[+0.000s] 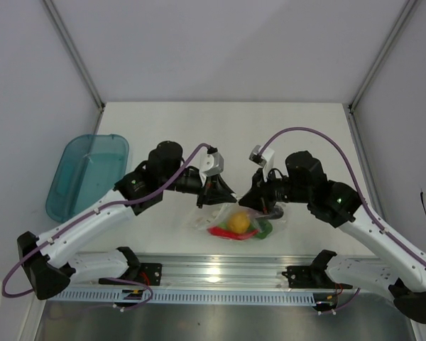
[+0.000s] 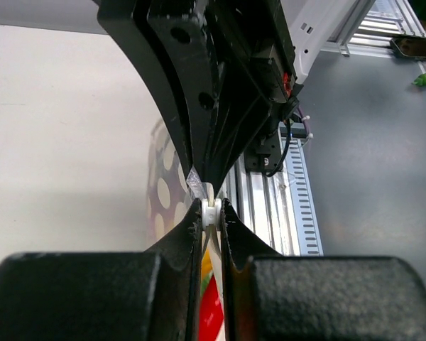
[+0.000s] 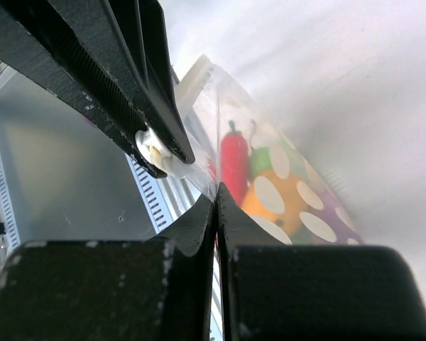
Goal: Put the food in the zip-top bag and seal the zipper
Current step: Zip the zipper food storage bag at the center of the board.
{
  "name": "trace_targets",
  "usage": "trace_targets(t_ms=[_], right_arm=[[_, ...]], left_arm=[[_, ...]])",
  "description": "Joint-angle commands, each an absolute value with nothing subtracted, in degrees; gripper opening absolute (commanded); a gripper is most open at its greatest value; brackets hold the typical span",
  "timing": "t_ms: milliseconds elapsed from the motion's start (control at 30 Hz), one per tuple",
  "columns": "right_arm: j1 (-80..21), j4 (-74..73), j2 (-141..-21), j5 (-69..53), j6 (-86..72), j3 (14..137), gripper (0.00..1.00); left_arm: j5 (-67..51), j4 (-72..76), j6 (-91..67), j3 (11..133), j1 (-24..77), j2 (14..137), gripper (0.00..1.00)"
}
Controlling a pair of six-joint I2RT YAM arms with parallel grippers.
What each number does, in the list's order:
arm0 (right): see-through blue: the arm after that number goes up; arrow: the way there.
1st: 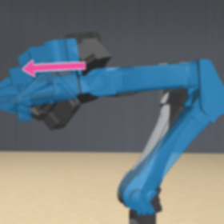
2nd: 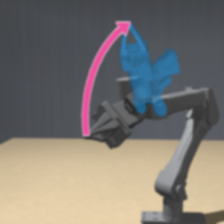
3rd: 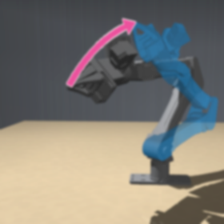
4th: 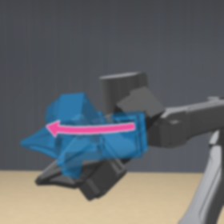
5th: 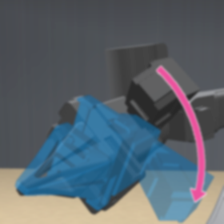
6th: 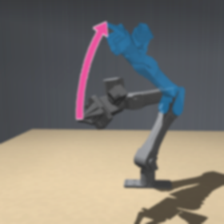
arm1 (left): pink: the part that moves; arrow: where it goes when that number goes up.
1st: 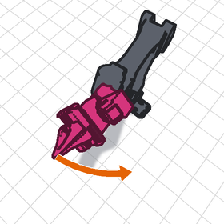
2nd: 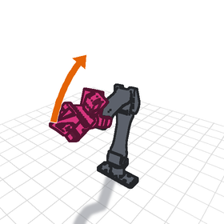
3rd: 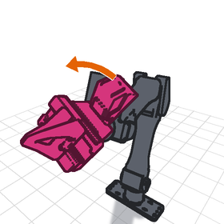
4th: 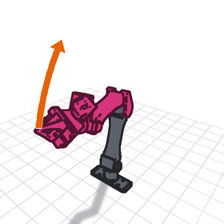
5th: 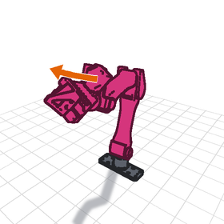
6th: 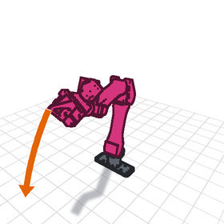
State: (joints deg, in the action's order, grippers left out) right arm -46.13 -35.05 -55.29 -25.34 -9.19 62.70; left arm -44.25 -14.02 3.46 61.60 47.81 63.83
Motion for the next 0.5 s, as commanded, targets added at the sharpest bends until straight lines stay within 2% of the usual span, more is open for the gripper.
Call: trace_targets(t_ms=[0, 300, 467], right_arm=[[-46.05, -31.47, -52.65, -21.71, -9.75, 64.25, 0.0], [-45.7, -30.68, -50.8, -21.79, -10.55, 64.25, 0.0], [-45.7, -34.45, -55.45, -31.7, -7.22, 64.95, 0.0]], left_arm=[[-47.37, -14.77, 3.08, 60.73, 47.02, 62.05, 0.01], [-46.67, -13.89, 1.67, 60.29, 45.7, 62.05, 0.01], [-48.51, -15.73, 1.23, 65.11, 45.35, 63.98, 0.01]])
